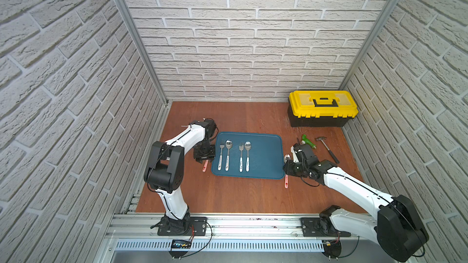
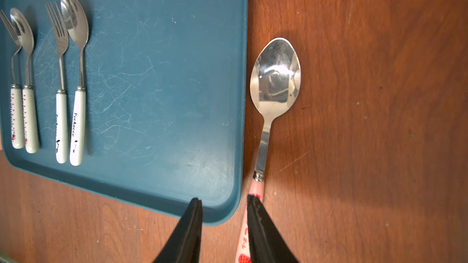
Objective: Set the spoon and fork side by side
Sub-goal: Pick up the fork at the center of the board.
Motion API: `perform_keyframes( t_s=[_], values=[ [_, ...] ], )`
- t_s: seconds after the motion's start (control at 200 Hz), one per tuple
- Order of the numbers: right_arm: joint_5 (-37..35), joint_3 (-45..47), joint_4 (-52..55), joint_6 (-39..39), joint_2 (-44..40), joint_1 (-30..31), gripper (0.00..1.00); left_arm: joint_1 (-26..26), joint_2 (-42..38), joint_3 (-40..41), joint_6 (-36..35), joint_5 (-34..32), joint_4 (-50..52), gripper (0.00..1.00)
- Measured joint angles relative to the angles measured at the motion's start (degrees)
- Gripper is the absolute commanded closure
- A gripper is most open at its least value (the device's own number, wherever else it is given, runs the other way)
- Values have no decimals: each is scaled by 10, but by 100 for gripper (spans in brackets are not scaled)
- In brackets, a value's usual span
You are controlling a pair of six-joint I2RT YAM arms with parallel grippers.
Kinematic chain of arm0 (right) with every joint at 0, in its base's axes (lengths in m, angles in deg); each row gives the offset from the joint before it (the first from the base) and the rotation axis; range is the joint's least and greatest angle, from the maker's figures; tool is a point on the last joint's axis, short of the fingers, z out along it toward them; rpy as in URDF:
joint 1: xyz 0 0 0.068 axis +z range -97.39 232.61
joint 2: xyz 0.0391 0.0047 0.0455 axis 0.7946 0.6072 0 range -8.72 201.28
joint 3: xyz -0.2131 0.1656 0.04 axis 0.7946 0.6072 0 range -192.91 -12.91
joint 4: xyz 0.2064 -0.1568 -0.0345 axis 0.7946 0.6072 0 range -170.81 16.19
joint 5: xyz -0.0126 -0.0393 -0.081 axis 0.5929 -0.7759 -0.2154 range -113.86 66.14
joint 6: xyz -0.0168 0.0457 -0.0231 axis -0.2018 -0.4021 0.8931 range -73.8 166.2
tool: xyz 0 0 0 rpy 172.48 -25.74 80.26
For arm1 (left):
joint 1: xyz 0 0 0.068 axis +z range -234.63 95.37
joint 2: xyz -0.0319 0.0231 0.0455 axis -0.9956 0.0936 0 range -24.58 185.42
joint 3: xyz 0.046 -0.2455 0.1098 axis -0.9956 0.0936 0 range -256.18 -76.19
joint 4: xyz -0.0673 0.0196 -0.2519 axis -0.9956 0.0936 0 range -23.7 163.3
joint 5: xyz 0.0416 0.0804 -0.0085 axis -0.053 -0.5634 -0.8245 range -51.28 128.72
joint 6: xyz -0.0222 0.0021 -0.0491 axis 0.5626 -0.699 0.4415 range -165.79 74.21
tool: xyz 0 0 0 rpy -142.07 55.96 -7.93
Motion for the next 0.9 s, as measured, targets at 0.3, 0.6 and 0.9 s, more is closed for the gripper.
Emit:
perform_keyframes(
  t_s=[0.3, 0.6, 0.9],
  values=[
    [-2, 2, 19, 0, -22, 0, 65, 49, 33, 6, -57, 23, -17, 55],
    [-7, 2, 26, 0, -31, 0, 65, 33, 57, 17, -68, 38, -33, 57],
    [-8, 4, 29, 0, -41, 0, 65, 5, 57, 24, -38, 25, -16, 71]
  ],
)
